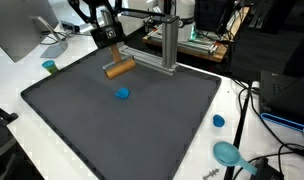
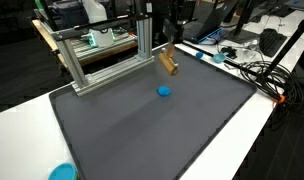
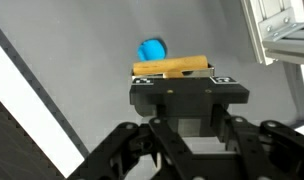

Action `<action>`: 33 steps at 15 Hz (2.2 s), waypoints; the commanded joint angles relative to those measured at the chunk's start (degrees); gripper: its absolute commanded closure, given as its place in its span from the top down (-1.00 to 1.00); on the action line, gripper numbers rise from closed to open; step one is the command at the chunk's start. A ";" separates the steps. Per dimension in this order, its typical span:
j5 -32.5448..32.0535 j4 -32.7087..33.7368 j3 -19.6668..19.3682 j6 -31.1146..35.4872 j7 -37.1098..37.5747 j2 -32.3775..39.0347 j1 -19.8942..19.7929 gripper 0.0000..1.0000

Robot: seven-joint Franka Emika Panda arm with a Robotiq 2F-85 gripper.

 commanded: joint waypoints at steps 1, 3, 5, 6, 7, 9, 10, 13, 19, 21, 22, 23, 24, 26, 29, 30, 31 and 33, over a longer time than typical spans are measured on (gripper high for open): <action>0.94 4.41 0.03 -5.82 -12.69 1.81 -1.40 -0.57; 6.61 3.99 0.18 -6.97 -18.08 2.27 -3.08 -0.57; 2.64 2.10 -0.65 -4.48 -13.57 1.53 -1.33 -0.07; 2.47 2.09 -0.73 -4.43 -13.51 1.77 -1.34 -0.07; 2.45 2.09 -0.70 -4.41 -13.40 1.90 -1.26 -0.07; -1.81 0.56 -1.06 0.41 -11.38 0.22 0.14 -0.57; -4.14 -0.60 -0.98 1.97 -11.56 -1.52 0.69 -0.57; -8.16 -6.60 -1.24 13.65 -9.70 -4.47 0.83 -0.57; -6.50 -16.23 -3.12 19.77 -12.72 -7.54 -1.63 -0.57; -6.99 -13.74 -3.11 19.42 -11.33 -5.30 -1.08 -0.07; -6.99 -14.51 -3.35 19.42 -11.46 -5.31 -1.29 -0.07; -6.99 -14.86 -3.45 19.43 -11.49 -5.32 -1.35 -0.57; -6.41 -14.83 -3.11 18.74 -12.84 -5.13 -1.28 -0.57; -5.06 -15.83 -2.60 17.42 -15.81 -4.94 -1.36 -0.57; -2.35 -16.51 -2.03 15.58 -17.77 -4.11 -1.34 -0.57; -2.14 -16.71 -2.01 16.37 -17.31 -3.87 -1.23 -0.57; -1.73 -16.87 -1.95 17.31 -17.01 -3.66 -1.18 -0.57; -1.39 -16.51 -1.81 18.37 -16.84 -3.09 -1.08 -0.57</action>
